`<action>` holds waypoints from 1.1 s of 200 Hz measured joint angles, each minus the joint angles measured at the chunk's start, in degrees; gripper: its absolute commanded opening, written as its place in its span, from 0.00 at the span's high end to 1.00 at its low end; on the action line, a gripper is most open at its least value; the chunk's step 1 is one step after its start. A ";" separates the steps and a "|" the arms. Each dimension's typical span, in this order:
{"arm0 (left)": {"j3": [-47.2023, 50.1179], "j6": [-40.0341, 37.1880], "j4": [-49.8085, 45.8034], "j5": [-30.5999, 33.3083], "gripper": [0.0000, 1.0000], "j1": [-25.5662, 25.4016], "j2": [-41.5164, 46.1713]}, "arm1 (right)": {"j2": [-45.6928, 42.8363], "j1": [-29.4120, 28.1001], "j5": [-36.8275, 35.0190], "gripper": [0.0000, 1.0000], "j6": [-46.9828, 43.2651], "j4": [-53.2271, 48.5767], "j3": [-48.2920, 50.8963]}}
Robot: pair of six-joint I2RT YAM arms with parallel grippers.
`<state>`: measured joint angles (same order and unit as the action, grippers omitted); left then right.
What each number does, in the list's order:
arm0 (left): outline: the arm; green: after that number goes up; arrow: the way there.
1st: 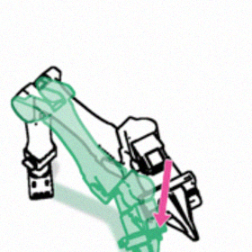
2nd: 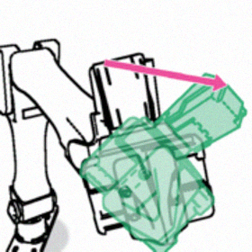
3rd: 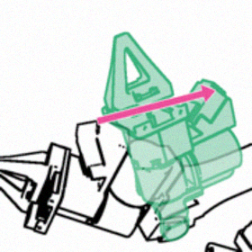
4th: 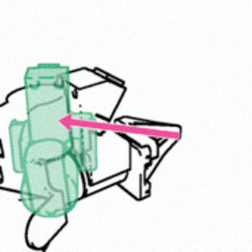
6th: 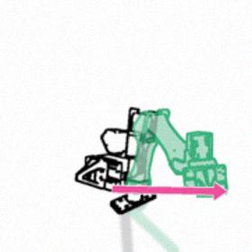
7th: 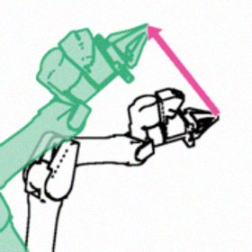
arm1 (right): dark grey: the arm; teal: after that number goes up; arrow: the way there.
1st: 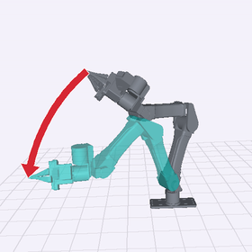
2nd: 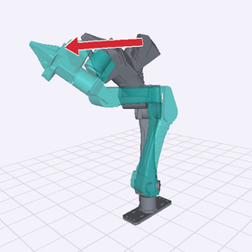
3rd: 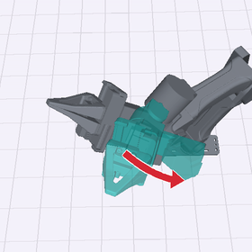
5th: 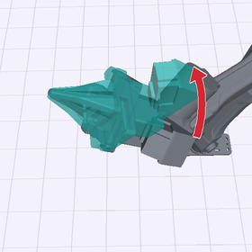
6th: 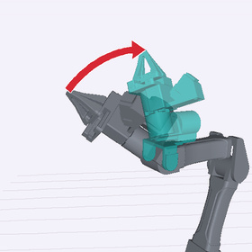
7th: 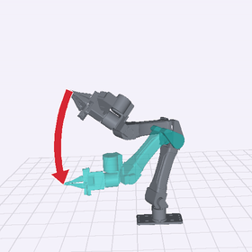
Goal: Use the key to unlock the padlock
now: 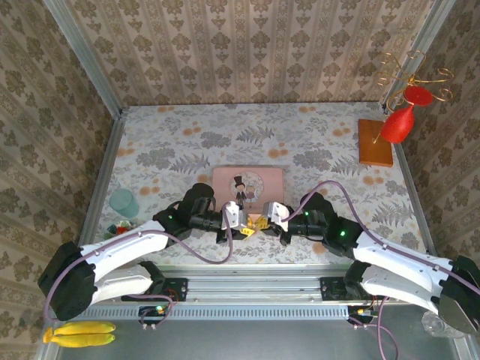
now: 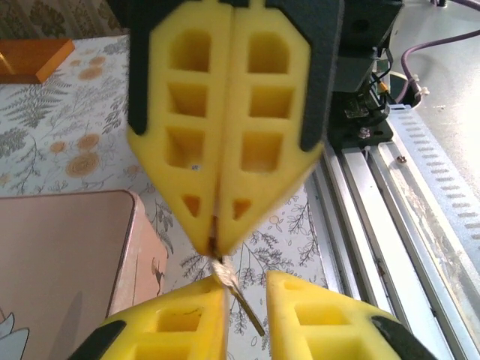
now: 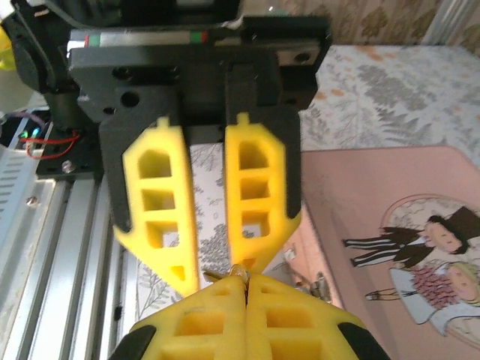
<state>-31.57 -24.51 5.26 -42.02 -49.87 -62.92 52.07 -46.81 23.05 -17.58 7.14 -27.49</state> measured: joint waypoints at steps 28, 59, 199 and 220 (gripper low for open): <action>0.00 0.02 0.55 -0.02 0.77 0.02 0.52 | -1.70 0.07 -0.61 1.00 0.22 0.46 0.15; 0.00 0.09 0.72 0.00 0.87 0.02 0.52 | -1.84 0.07 -0.66 1.00 1.01 1.05 0.92; 0.00 -0.92 0.11 -0.17 1.00 0.02 0.50 | -0.37 0.17 0.11 0.71 1.03 -0.20 1.70; 0.00 -1.27 0.00 -0.48 1.00 -0.04 0.48 | 0.72 0.17 0.15 0.74 1.03 -0.46 1.70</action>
<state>-31.57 -25.78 5.26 -42.50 -49.91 -62.43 52.80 -46.63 23.20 -16.56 6.68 -25.78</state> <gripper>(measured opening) 0.064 0.280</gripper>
